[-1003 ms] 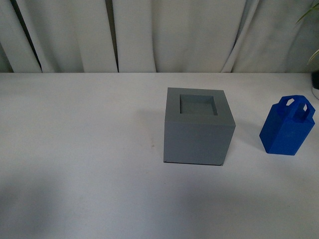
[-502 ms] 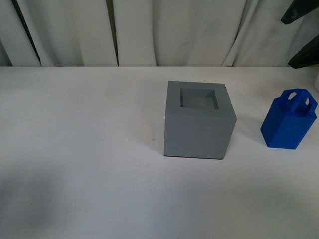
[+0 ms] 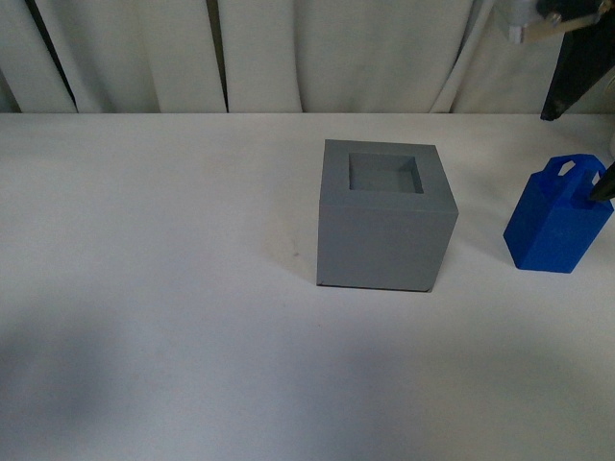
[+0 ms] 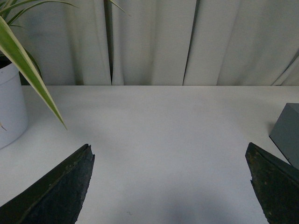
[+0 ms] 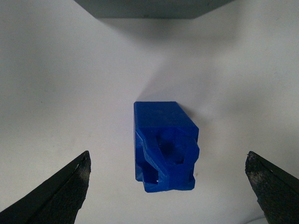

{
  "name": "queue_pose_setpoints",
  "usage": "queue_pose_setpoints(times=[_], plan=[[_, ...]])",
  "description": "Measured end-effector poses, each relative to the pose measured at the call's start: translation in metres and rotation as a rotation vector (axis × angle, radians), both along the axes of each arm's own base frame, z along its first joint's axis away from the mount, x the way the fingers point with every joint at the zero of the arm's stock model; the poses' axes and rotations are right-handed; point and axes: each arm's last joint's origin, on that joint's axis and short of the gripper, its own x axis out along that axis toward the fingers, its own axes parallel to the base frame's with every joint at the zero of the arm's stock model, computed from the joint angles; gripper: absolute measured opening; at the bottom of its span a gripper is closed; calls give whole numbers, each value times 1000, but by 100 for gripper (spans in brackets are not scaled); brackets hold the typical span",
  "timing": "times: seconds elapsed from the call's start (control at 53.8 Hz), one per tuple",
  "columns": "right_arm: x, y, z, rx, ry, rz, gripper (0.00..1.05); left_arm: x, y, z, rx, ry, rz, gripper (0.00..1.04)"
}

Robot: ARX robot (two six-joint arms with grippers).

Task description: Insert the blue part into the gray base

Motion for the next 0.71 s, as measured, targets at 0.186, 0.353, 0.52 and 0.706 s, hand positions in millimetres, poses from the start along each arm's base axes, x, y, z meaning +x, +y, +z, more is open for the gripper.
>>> queue_pose_setpoints(times=[0.186, 0.353, 0.52, 0.706], plan=[[10, -6, -17, -41, 16, -20, 97, 0, 0, 0, 0, 0, 0, 99], [13, -7, -30, -54, 15, -23, 97, 0, 0, 0, 0, 0, 0, 99], [13, -7, -48, -64, 46, -22, 97, 0, 0, 0, 0, 0, 0, 99], [13, -7, -49, -74, 37, -25, 97, 0, 0, 0, 0, 0, 0, 99]])
